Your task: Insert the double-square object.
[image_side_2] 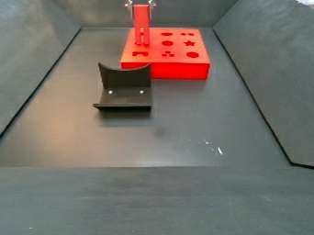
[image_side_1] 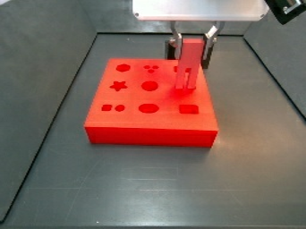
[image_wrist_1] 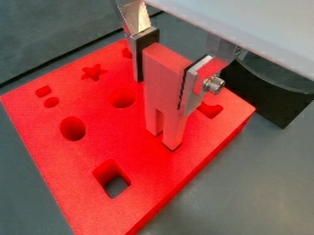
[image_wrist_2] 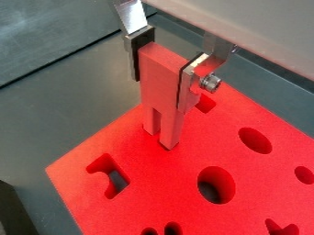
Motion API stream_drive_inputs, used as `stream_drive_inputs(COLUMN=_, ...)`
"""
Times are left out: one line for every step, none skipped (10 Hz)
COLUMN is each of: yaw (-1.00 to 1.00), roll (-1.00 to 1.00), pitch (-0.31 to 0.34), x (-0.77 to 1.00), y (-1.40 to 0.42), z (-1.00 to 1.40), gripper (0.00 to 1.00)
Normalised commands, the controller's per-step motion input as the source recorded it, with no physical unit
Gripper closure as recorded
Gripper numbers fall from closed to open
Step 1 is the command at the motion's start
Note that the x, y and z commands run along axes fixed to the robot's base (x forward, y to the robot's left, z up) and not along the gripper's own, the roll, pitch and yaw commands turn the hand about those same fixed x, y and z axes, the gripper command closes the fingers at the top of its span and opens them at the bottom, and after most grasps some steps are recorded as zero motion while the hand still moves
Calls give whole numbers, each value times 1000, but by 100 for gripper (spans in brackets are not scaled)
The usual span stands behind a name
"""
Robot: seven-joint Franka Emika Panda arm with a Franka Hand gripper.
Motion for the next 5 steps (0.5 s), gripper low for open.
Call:
stream_drive_inputs(yaw=-83, roll=0, pitch=-29, x=0, y=0, z=-120, gripper=100)
stream_drive_inputs(yaw=-109, roll=-49, pitch=-56, x=-97, y=71, z=-151, gripper=100)
stream_drive_inputs(yaw=-100, roll=-163, pitch=-123, x=0, y=0, z=-83, gripper=100)
stream_drive_inputs(yaw=-60, roll=-96, pitch=-99, x=0, y=26, z=-169, gripper=100)
stream_drive_inputs(yaw=-46, roll=-69, pitch=-104, x=0, y=20, z=-251, gripper=100)
